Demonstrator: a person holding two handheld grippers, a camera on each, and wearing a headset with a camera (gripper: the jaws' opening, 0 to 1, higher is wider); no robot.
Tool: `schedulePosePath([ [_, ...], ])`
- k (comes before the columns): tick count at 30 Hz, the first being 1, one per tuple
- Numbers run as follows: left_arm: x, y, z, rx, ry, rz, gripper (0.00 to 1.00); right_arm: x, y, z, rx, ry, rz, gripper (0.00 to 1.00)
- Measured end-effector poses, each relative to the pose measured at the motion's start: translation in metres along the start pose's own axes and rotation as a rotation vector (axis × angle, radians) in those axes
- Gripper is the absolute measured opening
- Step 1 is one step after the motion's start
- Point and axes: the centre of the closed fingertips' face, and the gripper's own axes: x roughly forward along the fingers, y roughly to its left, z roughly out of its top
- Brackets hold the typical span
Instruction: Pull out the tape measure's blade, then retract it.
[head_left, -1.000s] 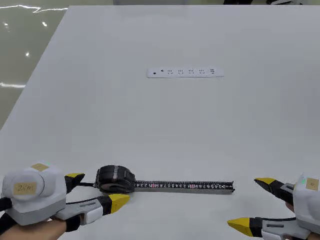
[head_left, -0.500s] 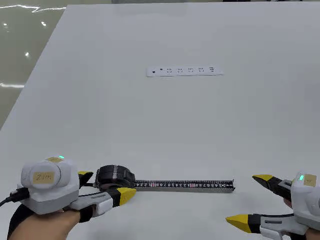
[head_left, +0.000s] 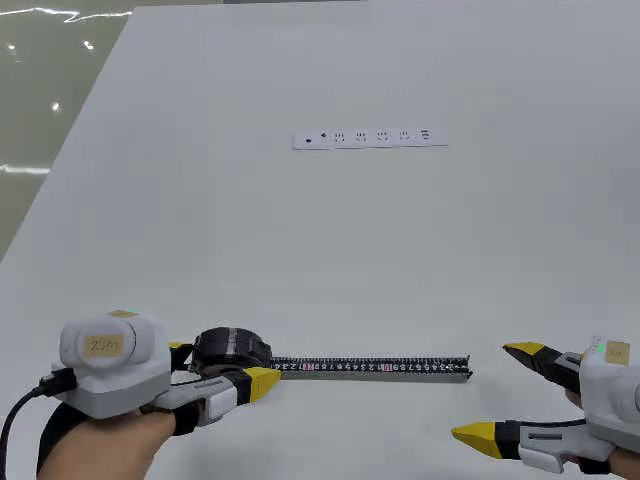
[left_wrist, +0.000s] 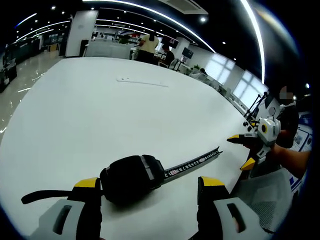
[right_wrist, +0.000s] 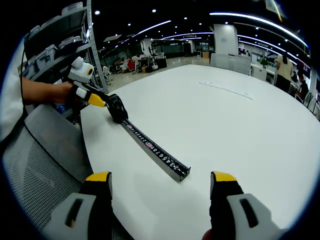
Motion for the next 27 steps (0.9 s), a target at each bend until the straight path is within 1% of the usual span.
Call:
schedulePosePath([
  [2, 0.000, 0.000, -0.001, -0.001, 0.004, 0.008, 0.75, 0.001, 0.000, -0.001, -0.004, 0.003, 0.001, 0.80],
  [6, -0.001, 0.001, -0.002, -0.040, -0.001, 0.027, 0.74, 0.002, -0.001, 0.000, -0.005, -0.001, 0.002, 0.80],
  [10, 0.001, 0.001, 0.000, -0.068, -0.018, 0.051, 0.74, 0.003, -0.002, 0.000, -0.003, -0.002, 0.003, 0.80],
  [14, 0.003, 0.003, 0.001, -0.098, -0.032, 0.089, 0.73, 0.005, -0.002, 0.000, -0.003, -0.002, 0.003, 0.80],
  [16, 0.003, 0.003, 0.002, -0.112, -0.043, 0.100, 0.74, 0.006, -0.001, 0.000, -0.005, -0.003, 0.005, 0.79],
  [19, 0.005, 0.003, 0.002, -0.110, -0.047, 0.127, 0.74, 0.010, -0.002, -0.001, -0.012, 0.001, 0.012, 0.79],
  [21, 0.005, 0.003, 0.002, -0.123, -0.057, 0.136, 0.74, 0.012, -0.002, -0.001, -0.013, 0.003, 0.016, 0.79],
  [27, 0.008, 0.005, 0.002, -0.128, -0.067, 0.185, 0.73, 0.016, -0.006, 0.000, -0.012, 0.003, 0.024, 0.79],
])
